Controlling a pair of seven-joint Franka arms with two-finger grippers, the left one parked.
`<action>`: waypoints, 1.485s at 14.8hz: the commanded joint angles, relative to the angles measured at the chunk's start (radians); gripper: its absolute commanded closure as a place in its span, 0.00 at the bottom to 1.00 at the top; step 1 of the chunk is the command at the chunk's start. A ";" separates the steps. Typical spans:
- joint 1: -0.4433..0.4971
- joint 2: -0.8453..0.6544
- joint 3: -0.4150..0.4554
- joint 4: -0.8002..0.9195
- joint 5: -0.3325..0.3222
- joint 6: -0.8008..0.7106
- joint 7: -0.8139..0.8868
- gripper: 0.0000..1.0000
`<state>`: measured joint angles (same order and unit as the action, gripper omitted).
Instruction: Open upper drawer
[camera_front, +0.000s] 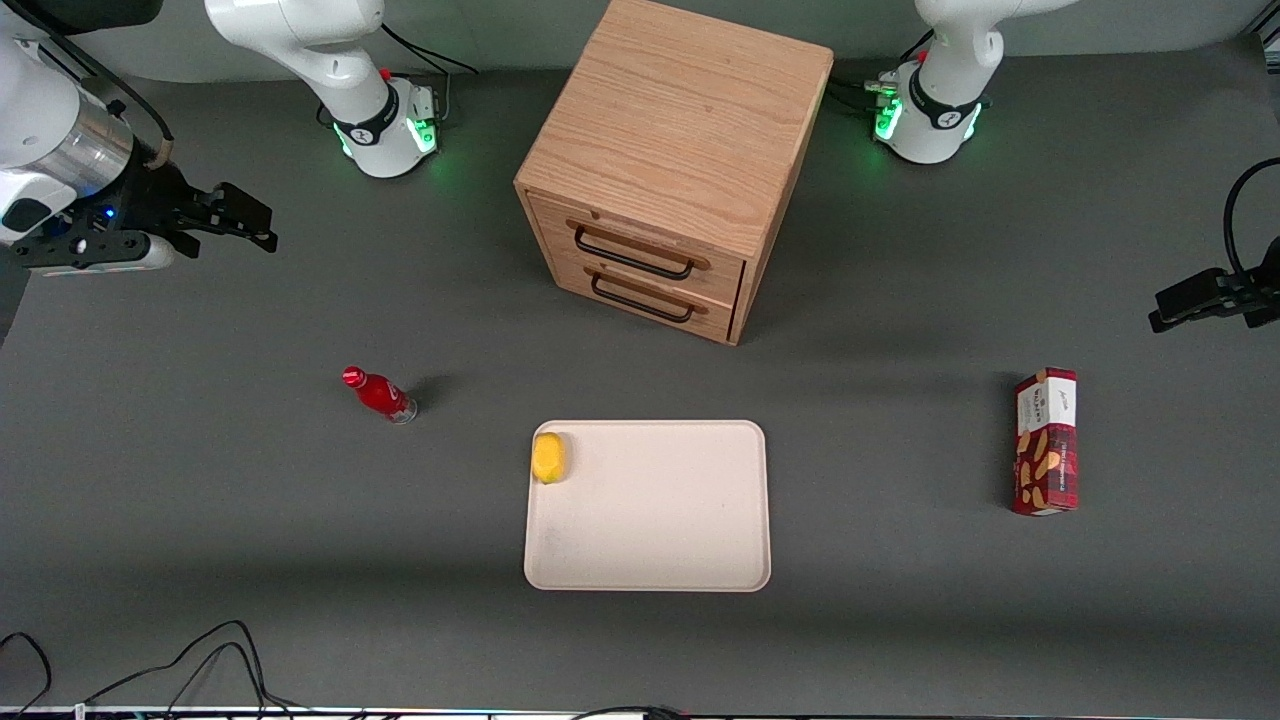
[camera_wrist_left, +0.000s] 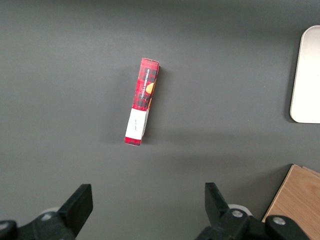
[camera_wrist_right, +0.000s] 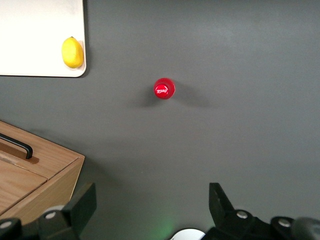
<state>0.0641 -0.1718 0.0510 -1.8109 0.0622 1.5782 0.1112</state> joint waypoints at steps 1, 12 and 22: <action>-0.004 0.014 0.006 0.025 -0.002 -0.021 -0.008 0.00; 0.011 0.060 0.010 0.094 0.016 -0.015 -0.011 0.00; 0.054 0.343 0.226 0.370 0.056 -0.009 -0.248 0.00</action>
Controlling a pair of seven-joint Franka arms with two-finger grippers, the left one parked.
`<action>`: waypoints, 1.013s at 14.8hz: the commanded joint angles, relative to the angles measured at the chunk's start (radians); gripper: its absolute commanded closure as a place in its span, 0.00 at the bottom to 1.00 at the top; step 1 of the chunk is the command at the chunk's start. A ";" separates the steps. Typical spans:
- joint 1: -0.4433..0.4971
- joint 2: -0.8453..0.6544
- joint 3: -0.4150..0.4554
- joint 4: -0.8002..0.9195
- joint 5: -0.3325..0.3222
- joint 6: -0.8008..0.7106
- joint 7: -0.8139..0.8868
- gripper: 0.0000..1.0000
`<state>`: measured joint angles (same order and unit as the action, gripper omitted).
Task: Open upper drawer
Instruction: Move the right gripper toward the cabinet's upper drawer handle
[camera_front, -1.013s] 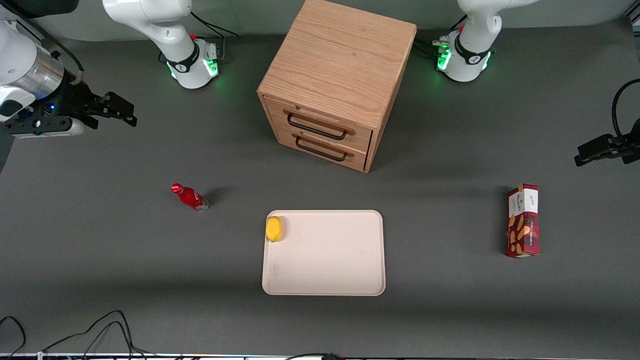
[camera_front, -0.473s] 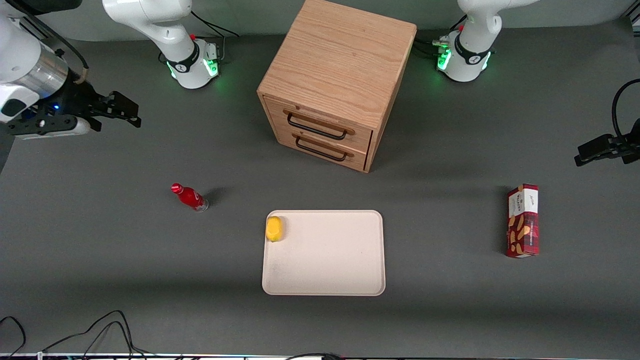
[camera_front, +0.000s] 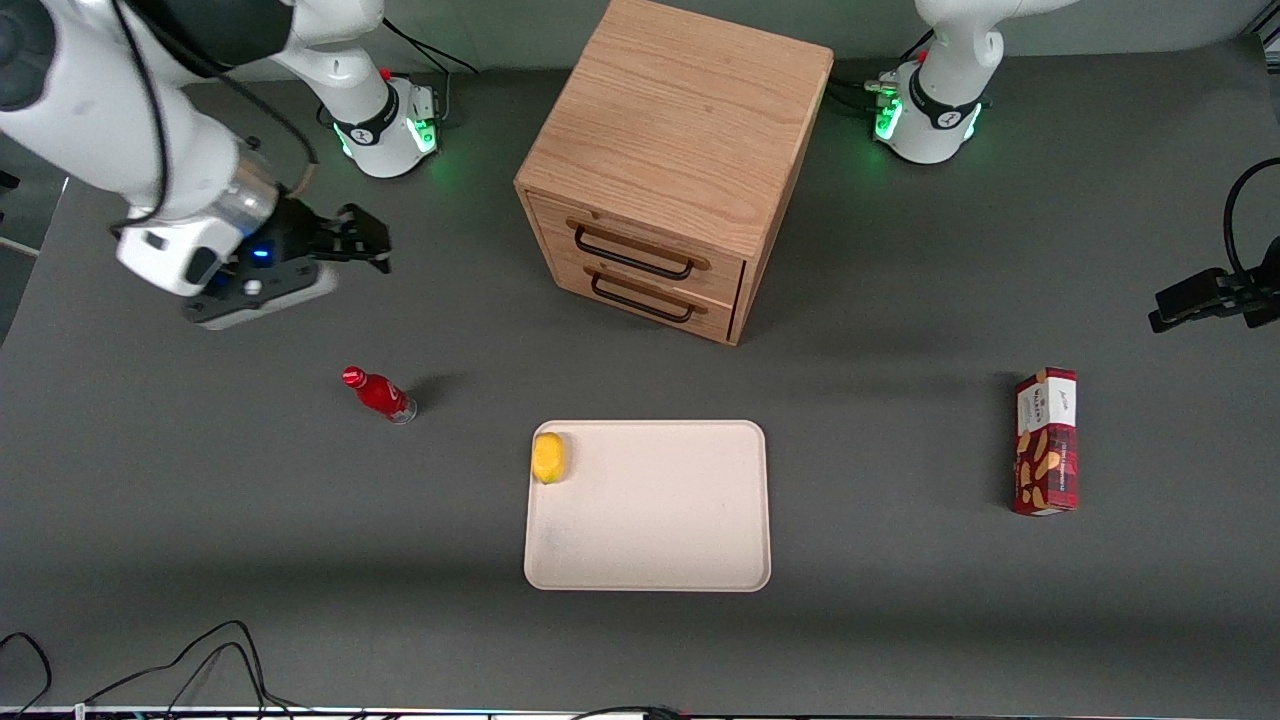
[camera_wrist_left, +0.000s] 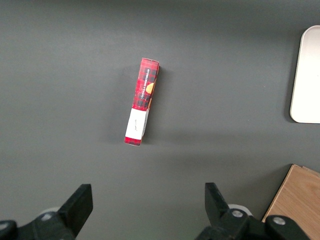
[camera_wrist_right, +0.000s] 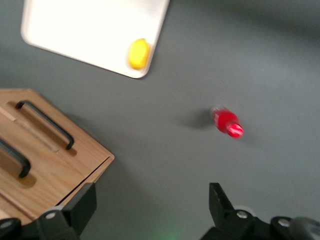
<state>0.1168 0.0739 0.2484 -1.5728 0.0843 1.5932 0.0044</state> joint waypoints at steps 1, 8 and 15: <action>0.001 0.125 0.066 0.160 0.044 -0.019 -0.223 0.00; 0.021 0.291 0.163 0.227 0.069 0.039 -0.337 0.00; 0.167 0.386 0.163 0.243 0.066 0.053 -0.411 0.00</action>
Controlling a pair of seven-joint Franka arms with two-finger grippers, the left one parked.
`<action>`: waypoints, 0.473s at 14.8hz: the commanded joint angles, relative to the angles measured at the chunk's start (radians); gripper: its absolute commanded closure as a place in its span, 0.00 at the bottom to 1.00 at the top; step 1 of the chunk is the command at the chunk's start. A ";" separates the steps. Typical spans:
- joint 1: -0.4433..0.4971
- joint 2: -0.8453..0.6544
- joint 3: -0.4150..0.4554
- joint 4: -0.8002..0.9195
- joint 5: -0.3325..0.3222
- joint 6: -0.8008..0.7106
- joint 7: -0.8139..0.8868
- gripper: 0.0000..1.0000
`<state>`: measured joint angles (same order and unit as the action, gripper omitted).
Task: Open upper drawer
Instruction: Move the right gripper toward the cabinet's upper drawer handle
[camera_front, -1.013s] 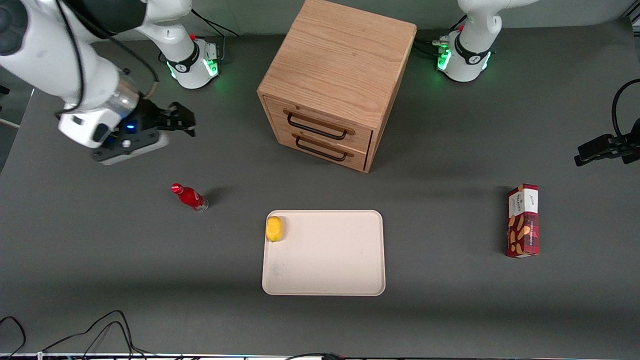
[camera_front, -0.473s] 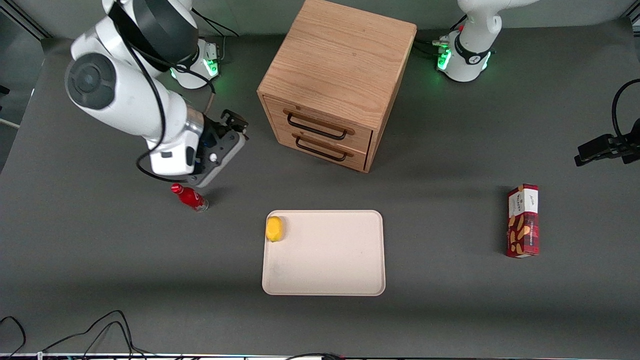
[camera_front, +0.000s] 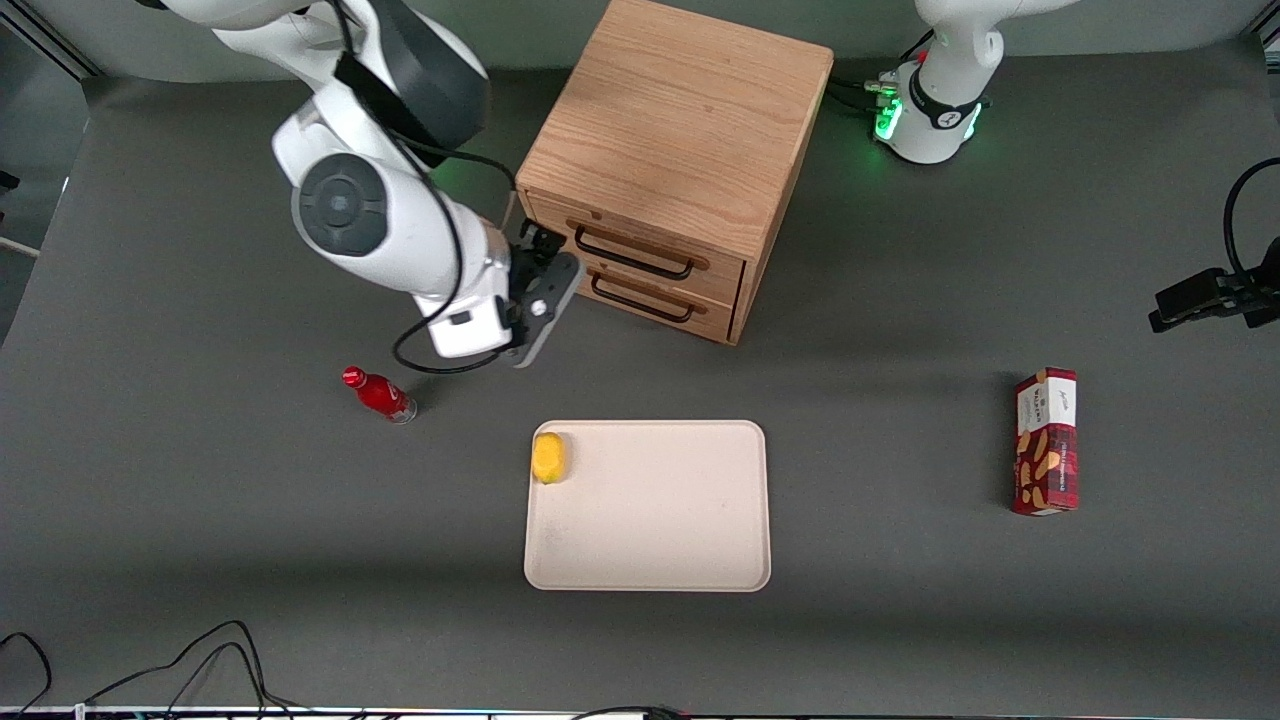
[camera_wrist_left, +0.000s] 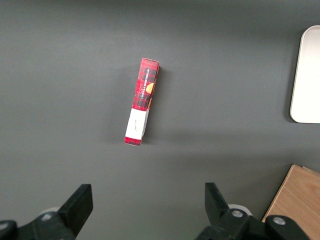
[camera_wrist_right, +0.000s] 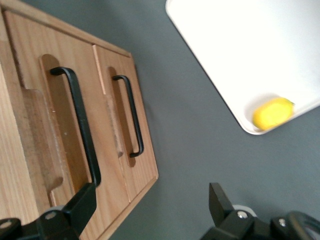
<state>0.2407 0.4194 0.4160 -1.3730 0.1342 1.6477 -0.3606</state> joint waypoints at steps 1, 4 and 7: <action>0.055 0.044 -0.005 0.040 0.013 0.013 -0.049 0.00; 0.097 0.068 -0.006 0.038 0.009 0.033 -0.079 0.00; 0.121 0.085 -0.005 0.038 -0.028 0.055 -0.093 0.00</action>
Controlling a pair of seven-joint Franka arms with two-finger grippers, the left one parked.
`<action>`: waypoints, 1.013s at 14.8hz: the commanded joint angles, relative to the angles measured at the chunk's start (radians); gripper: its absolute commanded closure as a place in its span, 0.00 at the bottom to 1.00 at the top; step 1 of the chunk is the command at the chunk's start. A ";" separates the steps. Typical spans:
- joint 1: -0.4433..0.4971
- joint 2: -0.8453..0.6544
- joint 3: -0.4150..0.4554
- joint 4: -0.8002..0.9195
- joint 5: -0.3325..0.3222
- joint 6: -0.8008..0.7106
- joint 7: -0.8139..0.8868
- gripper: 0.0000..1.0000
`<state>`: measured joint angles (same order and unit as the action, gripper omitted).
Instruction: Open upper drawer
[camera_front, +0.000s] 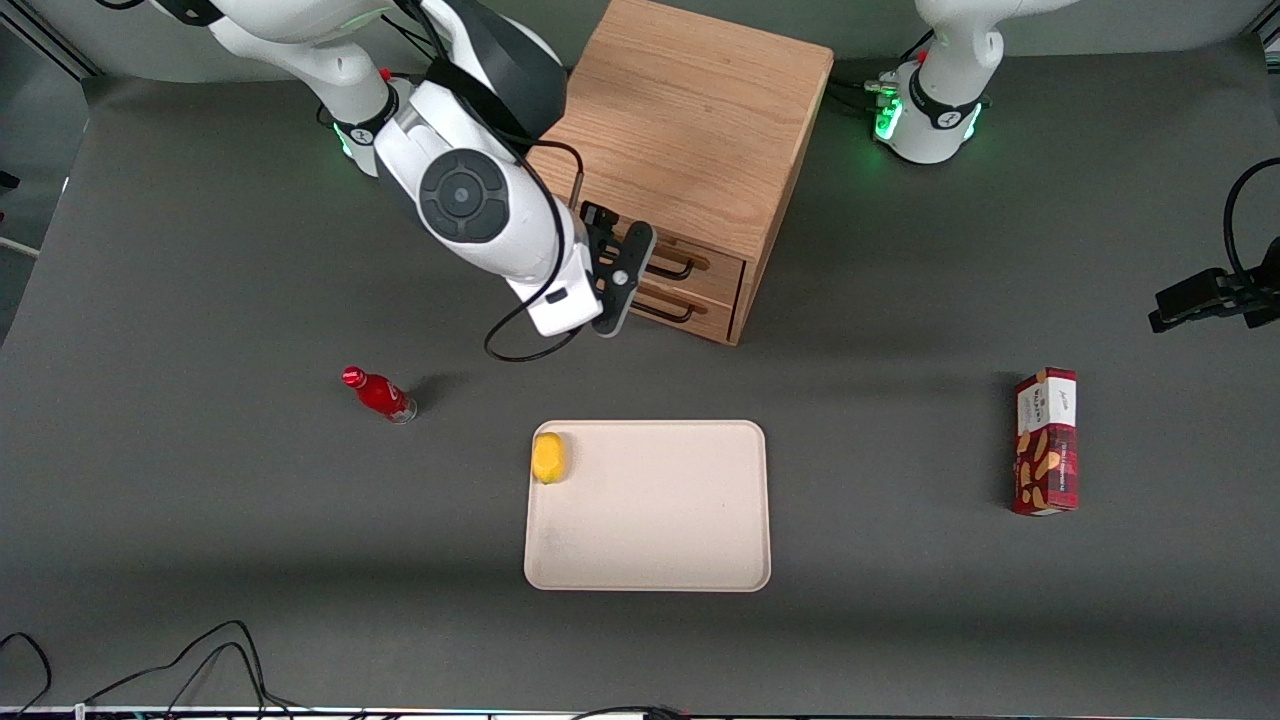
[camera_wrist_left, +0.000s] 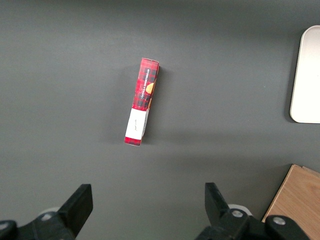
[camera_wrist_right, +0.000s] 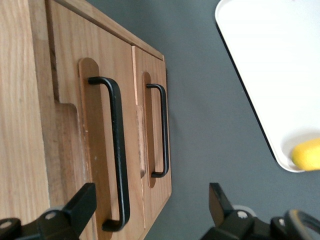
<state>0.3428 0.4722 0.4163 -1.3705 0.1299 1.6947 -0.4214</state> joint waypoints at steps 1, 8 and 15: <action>0.025 0.036 -0.005 0.036 -0.027 0.010 -0.034 0.00; 0.074 0.051 -0.005 0.005 -0.062 0.031 -0.085 0.00; 0.074 0.060 -0.005 0.002 -0.105 0.040 -0.097 0.00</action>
<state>0.4096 0.5235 0.4148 -1.3742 0.0457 1.7247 -0.4917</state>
